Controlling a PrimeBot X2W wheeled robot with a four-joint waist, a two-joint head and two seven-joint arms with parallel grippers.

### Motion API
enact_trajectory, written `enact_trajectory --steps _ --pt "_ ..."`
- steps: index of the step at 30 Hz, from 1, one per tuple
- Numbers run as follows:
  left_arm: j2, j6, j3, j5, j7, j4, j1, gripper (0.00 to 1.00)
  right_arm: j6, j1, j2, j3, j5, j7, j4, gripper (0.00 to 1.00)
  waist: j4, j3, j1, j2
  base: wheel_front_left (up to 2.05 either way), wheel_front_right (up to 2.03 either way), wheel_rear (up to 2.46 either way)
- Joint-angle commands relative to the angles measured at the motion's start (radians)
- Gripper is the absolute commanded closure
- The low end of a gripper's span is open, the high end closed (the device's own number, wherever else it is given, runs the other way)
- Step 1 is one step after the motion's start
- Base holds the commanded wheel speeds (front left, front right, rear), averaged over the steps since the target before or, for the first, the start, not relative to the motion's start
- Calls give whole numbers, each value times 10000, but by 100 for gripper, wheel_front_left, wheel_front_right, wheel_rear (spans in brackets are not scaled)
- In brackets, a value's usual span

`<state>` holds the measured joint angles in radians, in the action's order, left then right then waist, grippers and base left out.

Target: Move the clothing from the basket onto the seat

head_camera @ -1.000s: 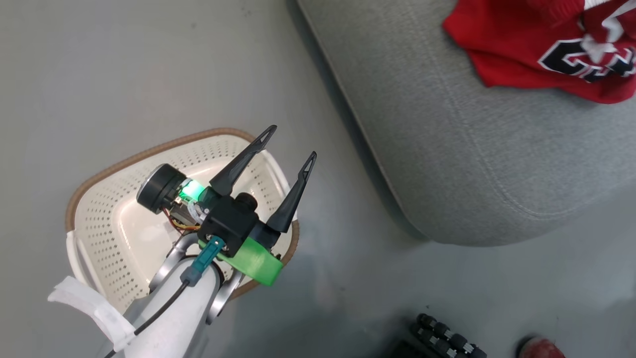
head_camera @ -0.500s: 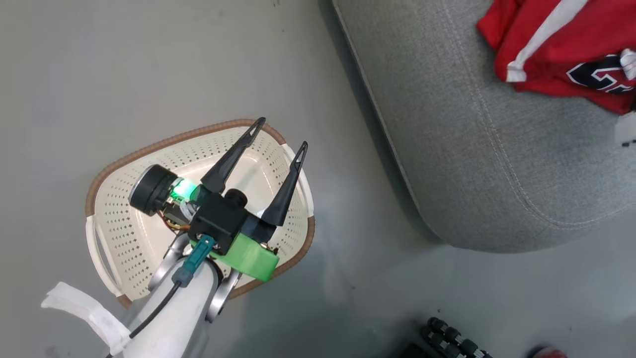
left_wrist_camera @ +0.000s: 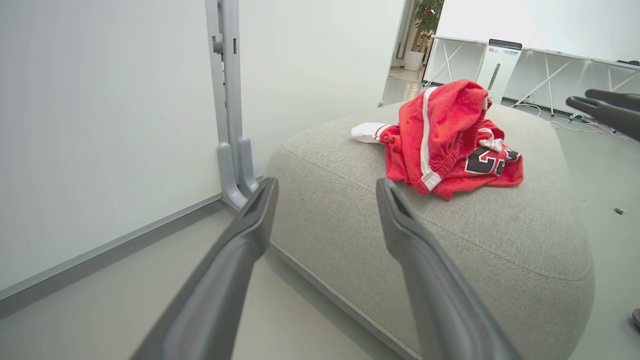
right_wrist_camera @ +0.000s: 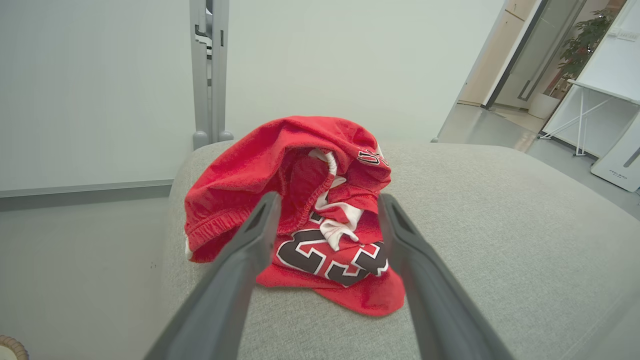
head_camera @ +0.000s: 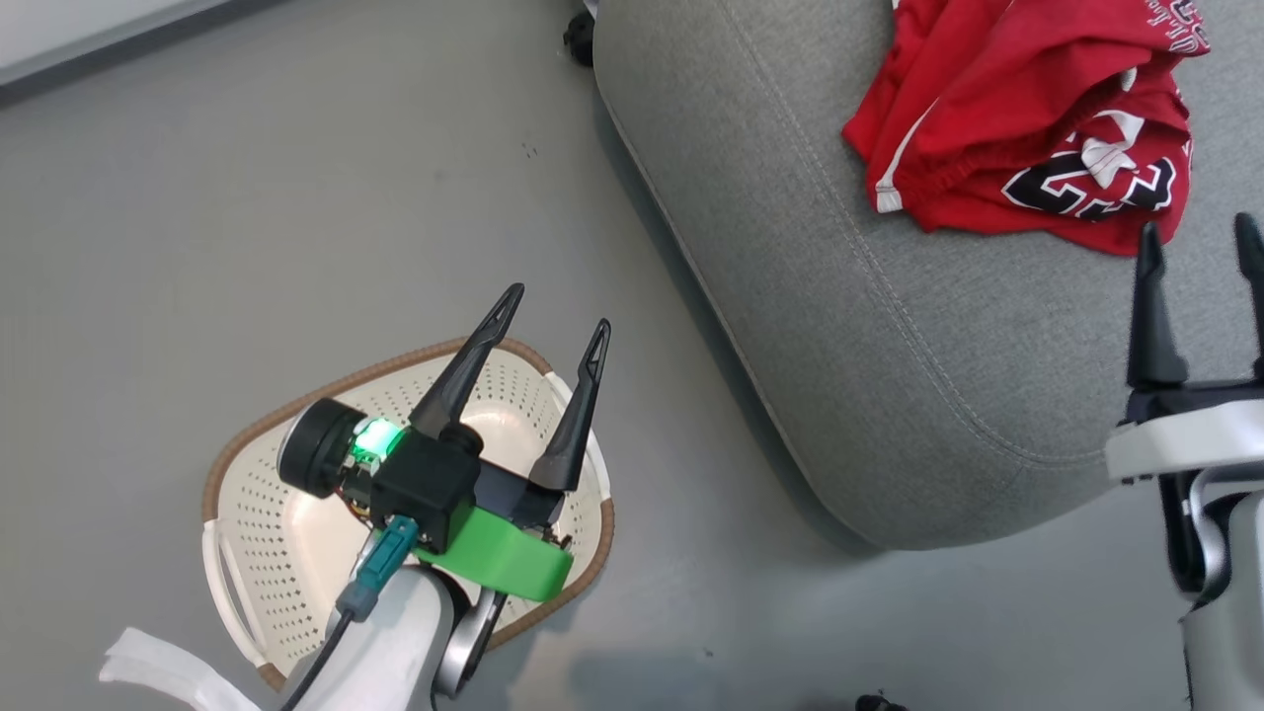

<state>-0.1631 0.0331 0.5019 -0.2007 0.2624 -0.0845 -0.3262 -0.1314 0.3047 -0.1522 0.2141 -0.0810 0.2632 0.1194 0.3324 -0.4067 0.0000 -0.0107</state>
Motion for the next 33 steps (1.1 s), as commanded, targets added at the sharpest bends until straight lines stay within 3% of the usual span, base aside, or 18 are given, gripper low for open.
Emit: enact_trajectory --steps 1,10,21,33 --pt "127 -55 -111 -99 31 73 291 0 15 -324 28 -261 -130 23 -81 0 -191 689 0 107 0 0 0" --pt "748 -250 -688 -16 31 -150 1080 0 15 -1299 -6 -2032 -714 23 250 0 -1754 1881 0 107 0 0 0" --pt "1052 -417 -1754 3 34 77 2537 0 15 -2043 140 -2832 -1032 23 242 0 -3809 3371 0 107 0 0 0" --pt "1091 -391 -3418 383 22 935 4594 0 15 -2994 624 -2828 -1144 23 10 0 -4581 4718 0 107 0 0 0"
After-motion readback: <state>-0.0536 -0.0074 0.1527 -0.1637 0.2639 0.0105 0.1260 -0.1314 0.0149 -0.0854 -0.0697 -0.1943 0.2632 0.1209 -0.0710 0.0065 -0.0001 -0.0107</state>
